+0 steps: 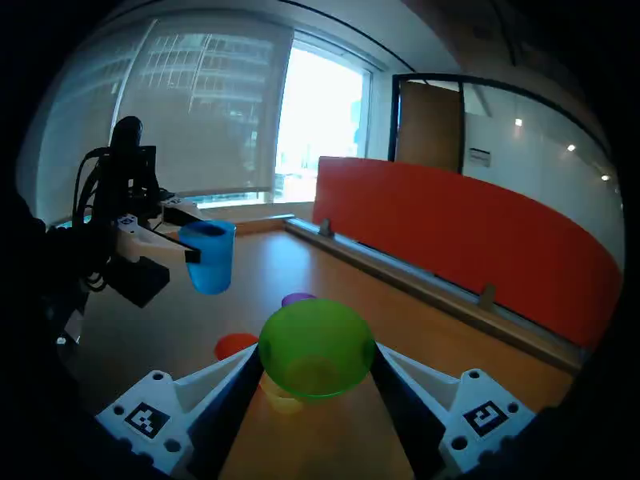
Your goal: Pour water
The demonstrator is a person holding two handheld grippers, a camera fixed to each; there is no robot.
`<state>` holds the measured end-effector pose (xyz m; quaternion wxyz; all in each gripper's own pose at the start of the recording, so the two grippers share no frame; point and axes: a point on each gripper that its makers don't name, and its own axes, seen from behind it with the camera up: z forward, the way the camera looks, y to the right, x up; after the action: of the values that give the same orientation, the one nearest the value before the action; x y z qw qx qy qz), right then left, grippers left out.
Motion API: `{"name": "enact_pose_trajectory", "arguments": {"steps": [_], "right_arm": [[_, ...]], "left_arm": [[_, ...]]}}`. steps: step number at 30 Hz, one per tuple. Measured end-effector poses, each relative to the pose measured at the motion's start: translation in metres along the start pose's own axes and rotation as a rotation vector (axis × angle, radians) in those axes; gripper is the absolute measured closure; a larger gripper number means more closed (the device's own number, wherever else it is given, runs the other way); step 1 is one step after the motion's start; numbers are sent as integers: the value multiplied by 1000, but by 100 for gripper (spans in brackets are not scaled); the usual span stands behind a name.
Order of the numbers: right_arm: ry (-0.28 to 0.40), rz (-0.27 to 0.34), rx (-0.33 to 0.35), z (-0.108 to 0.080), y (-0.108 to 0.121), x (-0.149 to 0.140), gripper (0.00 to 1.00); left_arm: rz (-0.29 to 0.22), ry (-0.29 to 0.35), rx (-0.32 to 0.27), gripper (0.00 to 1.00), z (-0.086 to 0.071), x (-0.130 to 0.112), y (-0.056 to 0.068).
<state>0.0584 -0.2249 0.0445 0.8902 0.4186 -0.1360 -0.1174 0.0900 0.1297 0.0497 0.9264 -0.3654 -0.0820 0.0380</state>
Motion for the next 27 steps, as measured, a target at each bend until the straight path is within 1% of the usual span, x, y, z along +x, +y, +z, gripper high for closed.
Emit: {"name": "enact_pose_trajectory", "arguments": {"steps": [12,27], "right_arm": [[51,-12,-6,-1,-4,11,7],[143,4,-18,-7,-7,32,7]], "left_arm": [[4,3,-8,15,0,2,4],[3,18,-10,15,-4,9,9]]}}
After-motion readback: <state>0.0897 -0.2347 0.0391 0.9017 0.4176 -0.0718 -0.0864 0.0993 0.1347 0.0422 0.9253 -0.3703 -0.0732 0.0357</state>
